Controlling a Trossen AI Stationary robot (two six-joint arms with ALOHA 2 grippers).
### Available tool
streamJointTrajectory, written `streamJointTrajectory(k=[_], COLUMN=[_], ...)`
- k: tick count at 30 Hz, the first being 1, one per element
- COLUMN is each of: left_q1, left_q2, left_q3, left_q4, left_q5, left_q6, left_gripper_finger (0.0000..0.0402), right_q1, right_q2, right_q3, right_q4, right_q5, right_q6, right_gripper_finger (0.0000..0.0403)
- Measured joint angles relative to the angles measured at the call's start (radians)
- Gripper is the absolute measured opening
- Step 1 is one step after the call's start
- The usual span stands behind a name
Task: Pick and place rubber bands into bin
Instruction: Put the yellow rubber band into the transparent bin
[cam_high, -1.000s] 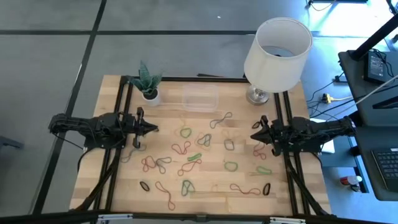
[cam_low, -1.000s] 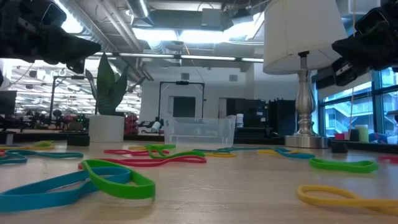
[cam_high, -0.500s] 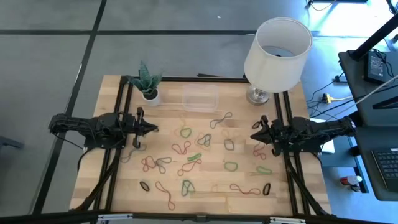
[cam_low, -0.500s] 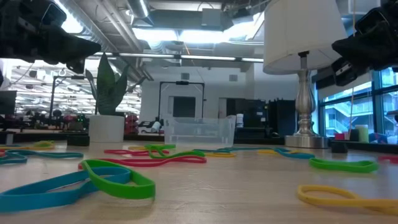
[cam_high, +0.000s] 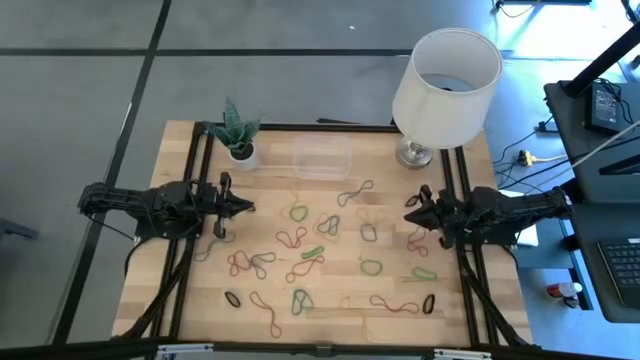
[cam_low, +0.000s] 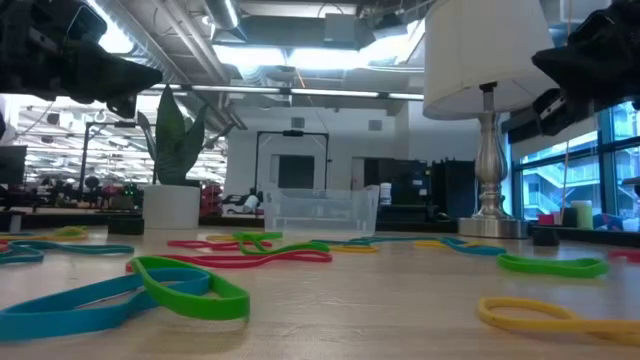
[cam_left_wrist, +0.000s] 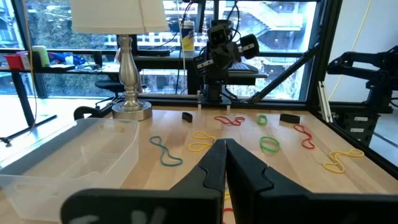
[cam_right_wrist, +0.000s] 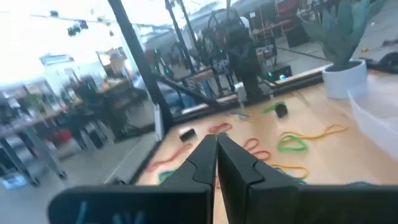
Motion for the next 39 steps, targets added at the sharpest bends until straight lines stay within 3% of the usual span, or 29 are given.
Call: streamJointTrajectory(k=[3,8,15,20,30,39], left_q1=[0.000,0.000,0.000,0.000,0.000,0.000], left_q2=[0.000,0.000,0.000,0.000,0.000,0.000], left_q3=[0.000,0.000,0.000,0.000,0.000,0.000], left_q4=[0.000,0.000,0.000,0.000,0.000,0.000], left_q5=[0.000,0.000,0.000,0.000,0.000,0.000], left_q6=[0.000,0.000,0.000,0.000,0.000,0.000], left_gripper_finger=[0.0006,0.0006,0.0006,0.0006,0.0006,0.0006], right_q1=[0.000,0.000,0.014,0.031,0.031,0.011], right_q2=[0.000,0.002,0.129,0.325,0.831,1.229], right_q3=[0.000,0.001,0.149,0.304,0.574,0.807], right_q4=[0.013,0.015,-0.185,-0.260,-0.386,-0.761], right_q5=[0.002,0.082,0.241,0.337,0.341,0.306], right_q6=[0.026,-0.093,-0.045,-0.093,-0.207,-0.297], right_gripper_finger=[0.0019,0.0010,0.0003,0.0002,0.0008,0.0048])
